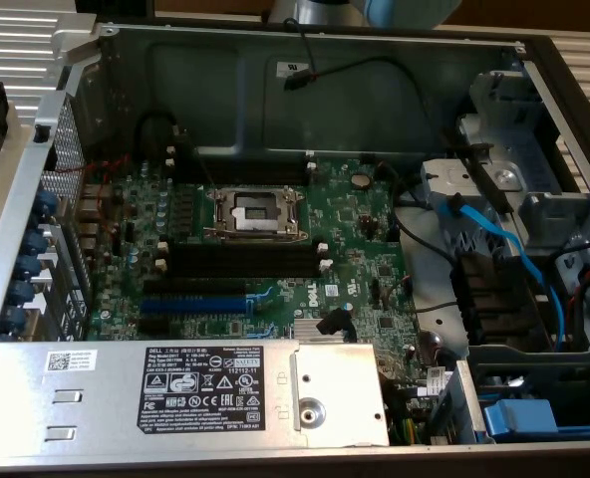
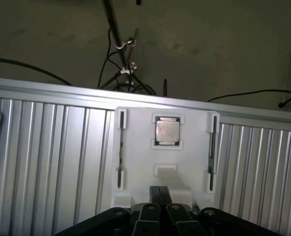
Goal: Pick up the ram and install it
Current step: 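Pick up the ram and move it above insertion slot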
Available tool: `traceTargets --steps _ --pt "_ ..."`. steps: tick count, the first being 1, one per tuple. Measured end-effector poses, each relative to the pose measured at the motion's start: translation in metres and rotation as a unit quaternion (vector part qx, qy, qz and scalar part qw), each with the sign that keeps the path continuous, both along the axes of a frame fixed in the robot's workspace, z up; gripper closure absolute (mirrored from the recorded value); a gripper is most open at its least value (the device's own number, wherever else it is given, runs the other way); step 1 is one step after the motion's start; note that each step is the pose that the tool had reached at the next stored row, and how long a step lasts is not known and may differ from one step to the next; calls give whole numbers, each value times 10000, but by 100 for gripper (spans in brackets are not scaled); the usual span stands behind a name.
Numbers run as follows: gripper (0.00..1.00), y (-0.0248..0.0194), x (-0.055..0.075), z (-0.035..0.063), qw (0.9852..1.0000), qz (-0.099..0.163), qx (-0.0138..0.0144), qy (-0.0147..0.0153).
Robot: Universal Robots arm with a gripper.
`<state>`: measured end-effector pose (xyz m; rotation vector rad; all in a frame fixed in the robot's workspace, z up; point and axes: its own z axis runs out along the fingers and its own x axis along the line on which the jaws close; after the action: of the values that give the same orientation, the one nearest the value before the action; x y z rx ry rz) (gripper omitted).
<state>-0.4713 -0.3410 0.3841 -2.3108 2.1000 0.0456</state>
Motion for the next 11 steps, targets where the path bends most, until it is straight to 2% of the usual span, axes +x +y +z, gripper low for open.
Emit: traceTargets --steps 6,8,11 --pt "90 -8 1 -33 9998 0 1 217" --pt "90 -16 1 -33 9996 0 10 288" --pt "90 -34 2 -33 9990 2 45 455"
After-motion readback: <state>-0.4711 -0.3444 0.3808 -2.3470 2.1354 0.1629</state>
